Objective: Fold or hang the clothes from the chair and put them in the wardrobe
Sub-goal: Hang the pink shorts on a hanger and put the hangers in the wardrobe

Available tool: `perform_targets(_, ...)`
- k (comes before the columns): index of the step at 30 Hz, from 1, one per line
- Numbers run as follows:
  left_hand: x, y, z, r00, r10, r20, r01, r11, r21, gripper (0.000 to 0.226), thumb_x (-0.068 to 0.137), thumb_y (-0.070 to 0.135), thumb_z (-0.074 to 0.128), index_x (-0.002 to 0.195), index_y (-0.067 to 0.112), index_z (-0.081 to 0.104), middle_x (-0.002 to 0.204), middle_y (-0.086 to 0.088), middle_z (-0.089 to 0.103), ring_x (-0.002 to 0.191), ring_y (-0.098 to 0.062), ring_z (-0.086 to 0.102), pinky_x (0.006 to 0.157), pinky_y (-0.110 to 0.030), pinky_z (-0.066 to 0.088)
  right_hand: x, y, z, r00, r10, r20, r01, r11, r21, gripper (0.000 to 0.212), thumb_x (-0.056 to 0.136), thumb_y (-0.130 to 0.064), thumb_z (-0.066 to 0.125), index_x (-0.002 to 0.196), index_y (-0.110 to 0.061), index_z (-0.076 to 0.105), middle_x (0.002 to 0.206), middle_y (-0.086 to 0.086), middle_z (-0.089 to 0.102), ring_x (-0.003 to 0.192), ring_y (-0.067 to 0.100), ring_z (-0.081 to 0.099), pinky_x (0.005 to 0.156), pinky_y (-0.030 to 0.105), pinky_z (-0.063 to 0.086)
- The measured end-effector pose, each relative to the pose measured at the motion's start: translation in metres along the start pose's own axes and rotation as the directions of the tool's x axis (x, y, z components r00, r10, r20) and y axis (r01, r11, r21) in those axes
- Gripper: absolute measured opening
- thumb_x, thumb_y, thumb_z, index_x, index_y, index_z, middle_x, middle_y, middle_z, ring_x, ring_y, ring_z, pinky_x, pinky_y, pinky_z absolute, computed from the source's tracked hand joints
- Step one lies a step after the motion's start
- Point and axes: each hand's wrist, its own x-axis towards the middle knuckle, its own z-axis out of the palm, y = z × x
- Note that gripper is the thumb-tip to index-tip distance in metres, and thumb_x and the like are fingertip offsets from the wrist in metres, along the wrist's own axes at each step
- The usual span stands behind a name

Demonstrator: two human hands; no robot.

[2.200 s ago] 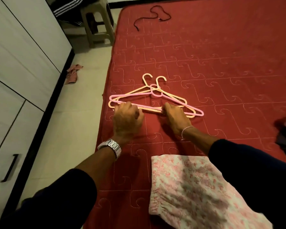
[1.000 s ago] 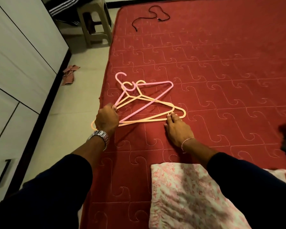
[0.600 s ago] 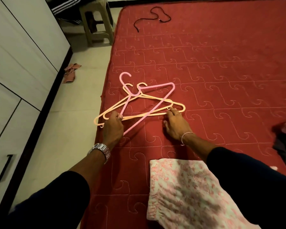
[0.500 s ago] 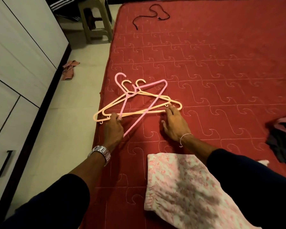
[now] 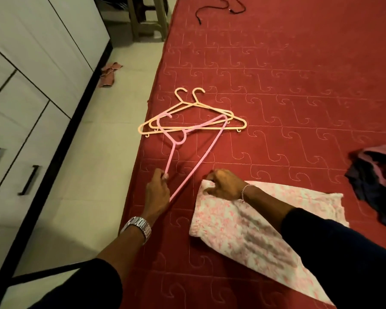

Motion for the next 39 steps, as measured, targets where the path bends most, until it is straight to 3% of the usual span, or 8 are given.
perform_targets(6, -0.051, 0.002, 0.014, 0.999, -0.010, 0.037, 0.011, 1.000, -0.023, 0.017, 0.107, 0.020, 0.040, 0.098, 0.010, 0.051, 0.069, 0.002, 0.055, 0.052, -0.009, 0.047, 0.045, -0.023, 0.035, -0.037, 0.002, -0.022, 0.998, -0.063, 0.023, 0.041, 0.850, 0.525, 0.018, 0.095, -0.025, 0.068, 0.083, -0.014, 0.060, 0.066, -0.006, 0.050, 0.054, 0.012, 0.046, 0.048, 0.024, 0.040)
perform_targets(12, -0.087, 0.013, 0.029, 0.997, -0.070, 0.018, 0.071, 0.995, -0.075, 0.016, 0.108, 0.019, 0.039, 0.101, 0.011, 0.051, 0.063, 0.004, 0.050, 0.048, -0.008, 0.044, 0.037, -0.013, 0.030, -0.037, 0.004, -0.025, 0.998, 0.052, -0.028, -0.017, 0.702, 0.712, 0.019, 0.098, -0.022, 0.064, 0.080, -0.019, 0.059, 0.056, -0.011, 0.044, 0.046, 0.008, 0.033, 0.041, 0.020, 0.030)
perform_targets(18, -0.112, 0.017, 0.041, 0.995, -0.099, -0.002, 0.098, 0.988, -0.118, 0.017, 0.108, 0.023, 0.039, 0.099, 0.013, 0.050, 0.062, 0.004, 0.050, 0.046, -0.004, 0.042, 0.037, -0.013, 0.029, -0.010, 0.008, -0.006, 0.946, 0.272, -0.176, -0.105, 0.771, 0.628, 0.030, 0.091, -0.034, 0.073, 0.090, -0.005, 0.067, 0.063, -0.001, 0.057, 0.047, 0.013, 0.047, 0.042, 0.023, 0.037)
perform_targets(22, -0.128, 0.023, 0.052, 0.994, -0.107, -0.010, 0.105, 0.986, -0.132, 0.018, 0.108, 0.025, 0.039, 0.100, 0.013, 0.051, 0.065, 0.008, 0.054, 0.048, -0.001, 0.045, 0.040, -0.015, 0.032, 0.001, 0.010, 0.016, 0.930, 0.222, -0.292, -0.189, 0.972, 0.140, 0.045, 0.086, -0.048, 0.073, 0.120, -0.020, 0.067, 0.100, 0.003, 0.073, 0.089, 0.025, 0.069, 0.076, 0.039, 0.057)
perform_targets(26, -0.139, 0.033, 0.063, 0.997, -0.066, -0.028, 0.063, 0.991, -0.118, 0.021, 0.107, 0.033, 0.039, 0.102, 0.017, 0.051, 0.075, 0.006, 0.065, 0.052, -0.001, 0.055, 0.041, -0.018, 0.036, -0.009, 0.006, 0.026, 0.884, 0.191, -0.427, -0.133, 0.978, 0.161, 0.028, 0.097, -0.030, 0.063, 0.120, -0.014, 0.064, 0.120, 0.005, 0.063, 0.114, 0.025, 0.052, 0.097, 0.041, 0.046)
perform_targets(29, -0.144, 0.046, 0.072, 0.998, -0.066, -0.018, 0.063, 0.987, -0.147, 0.021, 0.106, 0.028, 0.043, 0.108, 0.010, 0.053, 0.069, 0.006, 0.061, 0.052, 0.001, 0.056, 0.040, -0.018, 0.036, -0.027, -0.003, 0.019, 0.781, 0.410, -0.470, -0.027, 0.775, 0.632, 0.021, 0.103, -0.015, 0.048, 0.094, -0.015, 0.066, 0.091, 0.003, 0.067, 0.087, 0.025, 0.063, 0.080, 0.044, 0.053)
perform_targets(33, -0.147, 0.059, 0.085, 0.997, -0.066, 0.047, 0.073, 0.985, -0.155, 0.022, 0.106, 0.027, 0.043, 0.122, 0.015, 0.052, 0.075, 0.003, 0.065, 0.053, -0.005, 0.059, 0.042, -0.018, 0.038, -0.061, -0.016, 0.004, 0.894, 0.408, -0.184, 0.067, 0.285, 0.956, 0.026, 0.104, -0.023, 0.041, 0.106, -0.007, 0.061, 0.089, 0.012, 0.068, 0.071, 0.023, 0.061, 0.062, 0.035, 0.049)
perform_targets(39, -0.145, 0.072, 0.084, 0.985, 0.013, 0.173, 0.021, 0.981, -0.195, 0.028, 0.101, 0.044, 0.048, 0.090, 0.026, 0.067, 0.067, 0.006, 0.067, 0.054, -0.009, 0.062, 0.050, -0.039, 0.052, -0.090, -0.017, 0.007, 0.879, 0.421, -0.222, -0.010, 0.483, 0.876, 0.067, 0.080, -0.045, 0.079, 0.124, -0.009, 0.044, 0.090, 0.008, 0.069, 0.065, 0.016, 0.073, 0.053, 0.026, 0.055)
